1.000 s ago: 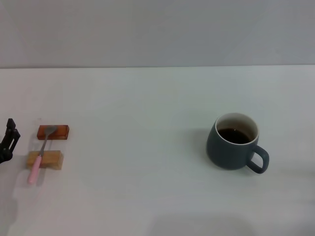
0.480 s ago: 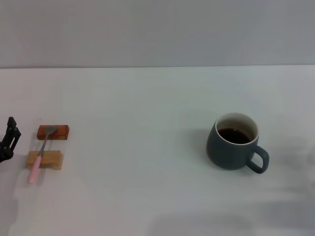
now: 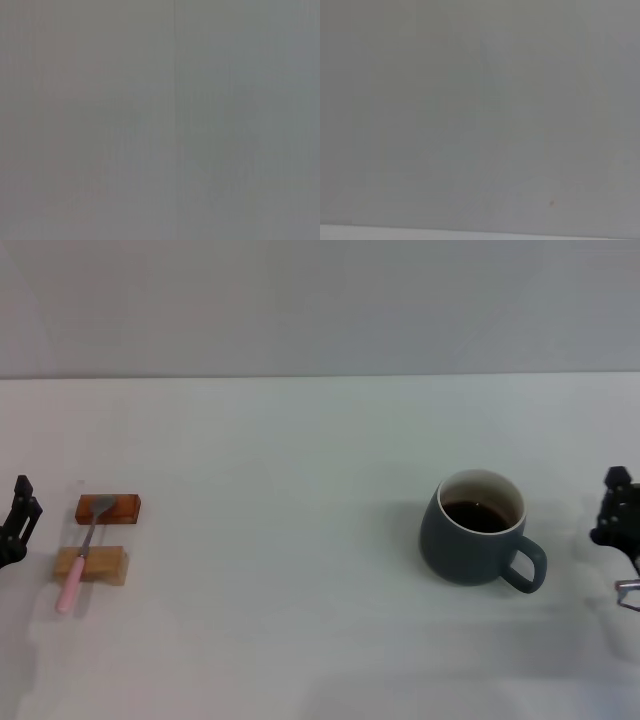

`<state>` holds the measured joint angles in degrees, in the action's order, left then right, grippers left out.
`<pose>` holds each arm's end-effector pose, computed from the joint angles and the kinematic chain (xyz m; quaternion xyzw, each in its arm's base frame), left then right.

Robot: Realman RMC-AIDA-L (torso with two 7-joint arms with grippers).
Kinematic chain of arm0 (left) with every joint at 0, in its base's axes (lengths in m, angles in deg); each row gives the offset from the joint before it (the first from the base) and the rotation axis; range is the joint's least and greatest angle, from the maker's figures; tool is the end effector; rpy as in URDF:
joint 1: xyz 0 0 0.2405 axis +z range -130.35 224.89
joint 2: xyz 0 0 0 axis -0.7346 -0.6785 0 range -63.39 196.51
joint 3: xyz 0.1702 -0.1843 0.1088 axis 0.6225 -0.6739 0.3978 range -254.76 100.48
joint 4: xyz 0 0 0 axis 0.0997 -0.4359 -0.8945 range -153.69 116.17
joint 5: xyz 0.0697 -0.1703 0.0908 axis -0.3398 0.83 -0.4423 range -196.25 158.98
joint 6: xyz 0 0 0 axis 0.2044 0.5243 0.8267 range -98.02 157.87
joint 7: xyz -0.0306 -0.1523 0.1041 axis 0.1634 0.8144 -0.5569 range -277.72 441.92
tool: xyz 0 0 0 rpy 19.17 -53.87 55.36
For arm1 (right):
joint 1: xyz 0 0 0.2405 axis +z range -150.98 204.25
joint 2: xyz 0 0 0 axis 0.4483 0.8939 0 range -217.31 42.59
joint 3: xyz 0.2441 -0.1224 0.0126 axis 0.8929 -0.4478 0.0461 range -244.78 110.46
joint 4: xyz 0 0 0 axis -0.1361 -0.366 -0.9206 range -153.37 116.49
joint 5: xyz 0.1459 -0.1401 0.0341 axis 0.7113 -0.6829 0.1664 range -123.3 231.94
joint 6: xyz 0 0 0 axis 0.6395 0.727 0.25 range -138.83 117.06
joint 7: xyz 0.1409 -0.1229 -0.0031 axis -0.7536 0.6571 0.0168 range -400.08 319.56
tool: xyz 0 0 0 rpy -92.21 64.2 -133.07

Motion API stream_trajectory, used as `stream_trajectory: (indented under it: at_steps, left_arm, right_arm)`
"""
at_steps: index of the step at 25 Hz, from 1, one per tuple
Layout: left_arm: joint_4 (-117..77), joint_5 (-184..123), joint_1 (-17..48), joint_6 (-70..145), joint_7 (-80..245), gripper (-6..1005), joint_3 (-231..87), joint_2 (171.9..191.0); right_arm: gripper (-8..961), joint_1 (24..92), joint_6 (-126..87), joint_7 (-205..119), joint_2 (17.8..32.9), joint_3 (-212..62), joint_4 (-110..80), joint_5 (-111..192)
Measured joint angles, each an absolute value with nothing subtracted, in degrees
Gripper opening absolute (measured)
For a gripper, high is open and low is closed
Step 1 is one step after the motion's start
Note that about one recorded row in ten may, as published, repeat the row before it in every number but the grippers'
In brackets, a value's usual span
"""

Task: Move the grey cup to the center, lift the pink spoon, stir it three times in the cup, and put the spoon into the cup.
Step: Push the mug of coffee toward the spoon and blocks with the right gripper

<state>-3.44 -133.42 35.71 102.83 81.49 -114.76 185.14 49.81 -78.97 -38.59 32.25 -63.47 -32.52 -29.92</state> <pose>-0.3852 0.2979 -0.0120 -0.6336 -0.2643 -0.2569 0.6802 0.3484 0.3400 -0.0621 -0.7075 0.2625 0.2457 0.6084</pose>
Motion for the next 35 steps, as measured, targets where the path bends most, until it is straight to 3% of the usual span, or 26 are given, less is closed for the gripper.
stream_trajectory:
  at_steps: [35]
  left_arm:
    - [-3.3, -133.4, 35.9, 103.8, 81.7, 843, -115.4, 185.13]
  right_arm:
    - [-1, 51.8, -74.4, -38.6, 32.35, -63.4, -38.5, -42.0]
